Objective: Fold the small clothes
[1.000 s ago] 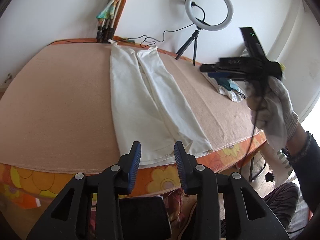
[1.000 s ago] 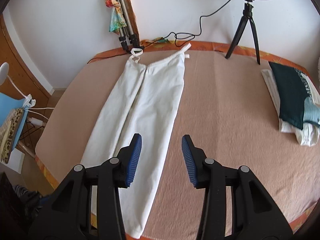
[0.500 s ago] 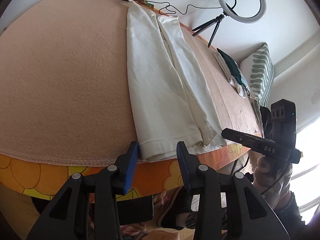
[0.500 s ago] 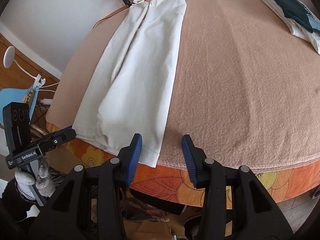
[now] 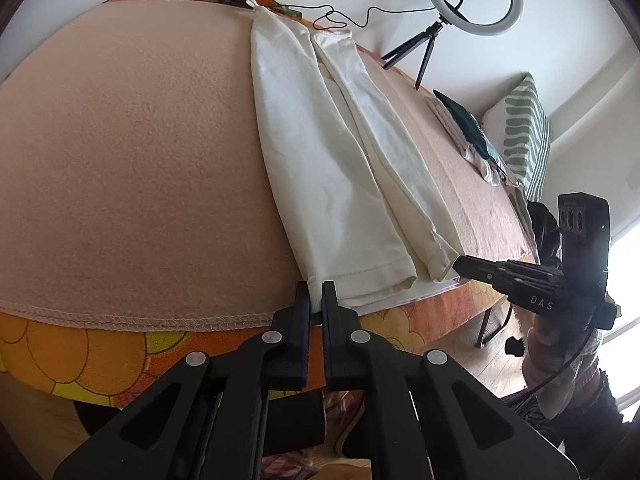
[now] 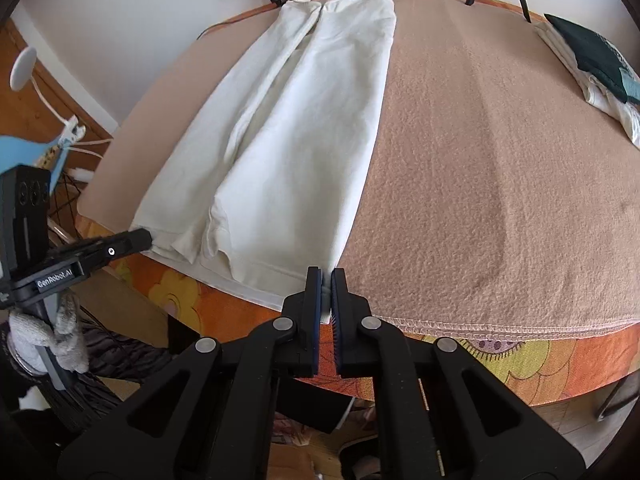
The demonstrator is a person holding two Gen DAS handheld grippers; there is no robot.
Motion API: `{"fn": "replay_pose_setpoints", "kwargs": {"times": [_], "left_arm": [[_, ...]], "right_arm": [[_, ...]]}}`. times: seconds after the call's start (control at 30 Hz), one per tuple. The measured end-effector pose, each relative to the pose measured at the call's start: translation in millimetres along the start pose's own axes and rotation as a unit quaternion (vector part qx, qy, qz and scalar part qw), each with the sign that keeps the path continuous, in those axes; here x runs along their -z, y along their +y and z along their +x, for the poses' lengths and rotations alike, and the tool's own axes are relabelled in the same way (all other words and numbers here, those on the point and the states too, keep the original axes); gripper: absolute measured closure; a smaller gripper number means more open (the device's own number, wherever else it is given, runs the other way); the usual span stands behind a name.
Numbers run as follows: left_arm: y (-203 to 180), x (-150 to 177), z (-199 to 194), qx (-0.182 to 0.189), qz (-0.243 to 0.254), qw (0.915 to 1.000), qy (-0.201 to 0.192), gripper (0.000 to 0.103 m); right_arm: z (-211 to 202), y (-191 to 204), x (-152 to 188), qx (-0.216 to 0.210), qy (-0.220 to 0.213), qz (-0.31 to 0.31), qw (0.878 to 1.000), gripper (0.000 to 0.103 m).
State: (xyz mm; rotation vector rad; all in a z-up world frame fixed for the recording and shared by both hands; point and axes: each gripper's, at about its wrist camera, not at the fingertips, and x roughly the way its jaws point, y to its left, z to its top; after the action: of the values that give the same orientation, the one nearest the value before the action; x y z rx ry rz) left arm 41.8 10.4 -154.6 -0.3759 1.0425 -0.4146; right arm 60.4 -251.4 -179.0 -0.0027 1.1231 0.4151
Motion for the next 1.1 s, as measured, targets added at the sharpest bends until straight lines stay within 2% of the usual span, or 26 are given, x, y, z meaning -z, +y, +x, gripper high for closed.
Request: {"fn": "replay_pose_setpoints", "kwargs": {"times": [0.07,0.1,0.17,0.23,0.3,0.33,0.4,0.47,0.5,0.57,0.63,0.73,0.8,0.87,0.93,1.0,1.1], "left_arm": [[-0.2,-1.9,-1.7,0.001,0.005,1.0,0.006,0.099],[1.0,-3.0,-3.4,0.004,0.002,1.0,0.005,0.099],[2.8,-3.7,-4.7,0.003,-0.003,1.0,0.008,0.097],[4.0,-3.3,-5.5,0.001,-0.006,0.9999,0.011,0.092],[3.3,-2.6,-9.2,-0.001,-0.006,1.0,0.002,0.092],[1.6,-3.2,-10.4,-0.003,0.0,1.0,0.0,0.092],[-2.6,-3.5,-15.6,-0.005,0.012,0.9999,-0.01,0.092],[-7.3,-3.5,-20.3,-0.014,0.027,0.9993,-0.023,0.083],[-7.9,-3.8,-22.1,-0.017,0.032,0.999,-0.028,0.075],[-5.4,-4.9,-23.5,-0.019,0.031,0.9989,-0.031,0.075],[-0.6,-6.1,-23.2,-0.021,0.025,0.9991,-0.029,0.075],[6.1,-6.4,-19.4,-0.021,0.011,0.9995,-0.019,0.075],[8.4,-5.9,-16.3,-0.02,0.005,0.9997,-0.012,0.075],[9.0,-4.4,-14.0,-0.013,0.001,0.9999,-0.004,0.075],[8.7,-3.0,-13.2,-0.011,0.0,0.9999,-0.002,0.075],[8.7,-2.3,-12.0,-0.009,-0.002,1.0,0.001,0.075],[8.3,-1.4,-11.6,-0.001,-0.006,1.0,0.004,0.075]], "right_arm": [[-5.1,5.7,0.2,0.024,-0.007,-0.017,1.0,0.095],[-10.2,6.6,-0.6,0.033,-0.016,-0.02,0.999,0.082],[-23.9,11.8,-1.8,0.063,-0.058,-0.033,0.996,0.071],[-33.9,20.0,-4.6,0.074,-0.09,-0.055,0.992,0.071],[-34.0,25.2,-10.5,0.041,-0.099,-0.056,0.993,0.071],[-29.7,26.9,-14.3,0.022,-0.097,-0.052,0.994,0.073],[-14.7,31.6,-20.6,0.017,-0.083,-0.056,0.995,0.088],[-1.0,38.1,-24.1,0.014,-0.074,-0.061,0.995,0.089],[5.2,40.1,-25.1,0.004,-0.066,-0.061,0.996,0.089],[16.3,47.1,-23.5,-0.013,-0.052,-0.071,0.996,0.09],[24.0,58.0,-17.4,-0.012,-0.044,-0.098,0.994,0.09],[23.6,76.2,-7.1,0.02,-0.051,-0.159,0.986,0.09],[19.6,80.0,0.5,0.026,-0.049,-0.175,0.983,0.089],[9.4,78.3,6.2,0.013,-0.048,-0.171,0.984,0.089],[-5.0,69.9,9.7,0.018,-0.061,-0.154,0.986,0.087],[-16.6,53.6,11.0,0.036,-0.077,-0.121,0.989,0.068],[-23.3,19.0,10.4,0.045,-0.083,-0.043,0.995,0.062]]}}
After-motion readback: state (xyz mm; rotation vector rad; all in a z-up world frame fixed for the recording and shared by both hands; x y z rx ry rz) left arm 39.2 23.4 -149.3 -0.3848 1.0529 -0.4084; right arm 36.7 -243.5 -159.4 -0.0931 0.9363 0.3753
